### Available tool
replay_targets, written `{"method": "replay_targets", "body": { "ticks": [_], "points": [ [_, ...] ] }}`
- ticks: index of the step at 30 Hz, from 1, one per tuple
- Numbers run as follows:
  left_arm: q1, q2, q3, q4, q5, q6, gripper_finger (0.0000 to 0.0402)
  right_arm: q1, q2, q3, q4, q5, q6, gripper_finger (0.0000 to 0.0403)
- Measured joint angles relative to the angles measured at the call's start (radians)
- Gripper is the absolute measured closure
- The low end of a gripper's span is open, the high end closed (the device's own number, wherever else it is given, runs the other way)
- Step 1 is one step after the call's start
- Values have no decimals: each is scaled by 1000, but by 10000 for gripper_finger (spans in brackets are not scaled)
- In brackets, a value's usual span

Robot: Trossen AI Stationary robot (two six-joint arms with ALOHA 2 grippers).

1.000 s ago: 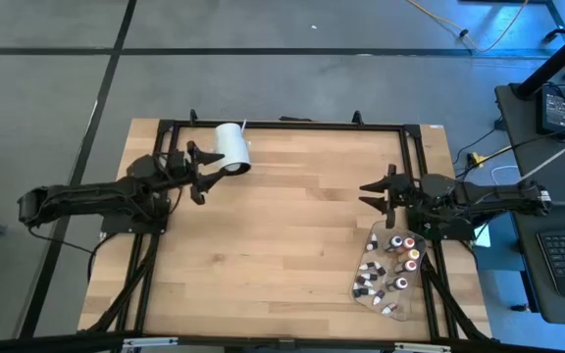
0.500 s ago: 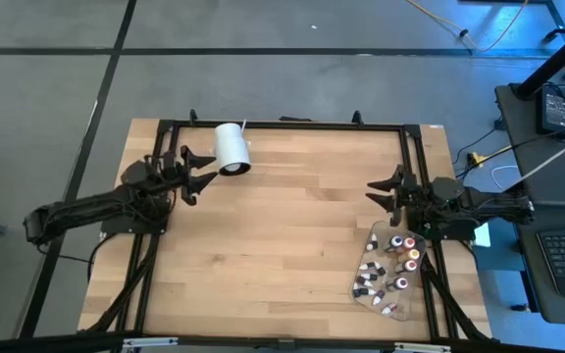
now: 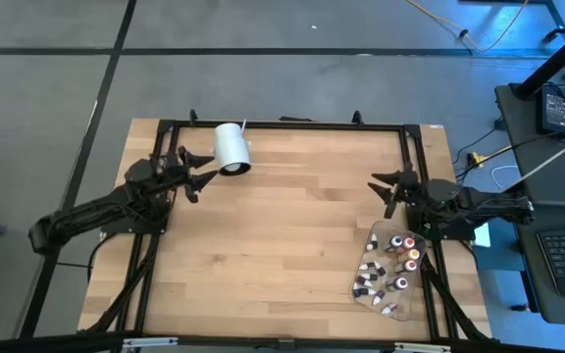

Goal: Pick & Place food coloring
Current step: Return to Home Position

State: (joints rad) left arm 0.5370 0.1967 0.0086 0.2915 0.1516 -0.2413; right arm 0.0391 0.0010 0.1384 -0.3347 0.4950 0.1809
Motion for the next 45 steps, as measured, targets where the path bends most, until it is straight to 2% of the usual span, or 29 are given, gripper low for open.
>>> {"method": "replay_targets", "body": {
  "ticks": [5,17,22,26,31,34,38,45],
  "points": [
    [26,1,0,-41,1,21,151,0,1,-34,5,61,-4,244],
    [35,2,0,-138,0,27,151,-1,8,-33,2,35,-208,244],
    [35,2,0,-138,-1,24,151,-1,8,-33,2,35,-212,244],
    [35,-1,0,-140,6,-43,151,-1,8,-33,2,35,-198,244],
    [33,-67,0,-131,15,-60,151,-1,8,-33,2,35,-176,244],
    [33,-129,0,-146,55,-40,151,-1,8,-33,1,35,-131,244],
    [32,-196,0,-185,57,32,151,-1,8,-33,1,35,-133,244],
    [32,-187,0,-200,53,63,151,-1,8,-33,1,35,-134,244]
  ]
}}
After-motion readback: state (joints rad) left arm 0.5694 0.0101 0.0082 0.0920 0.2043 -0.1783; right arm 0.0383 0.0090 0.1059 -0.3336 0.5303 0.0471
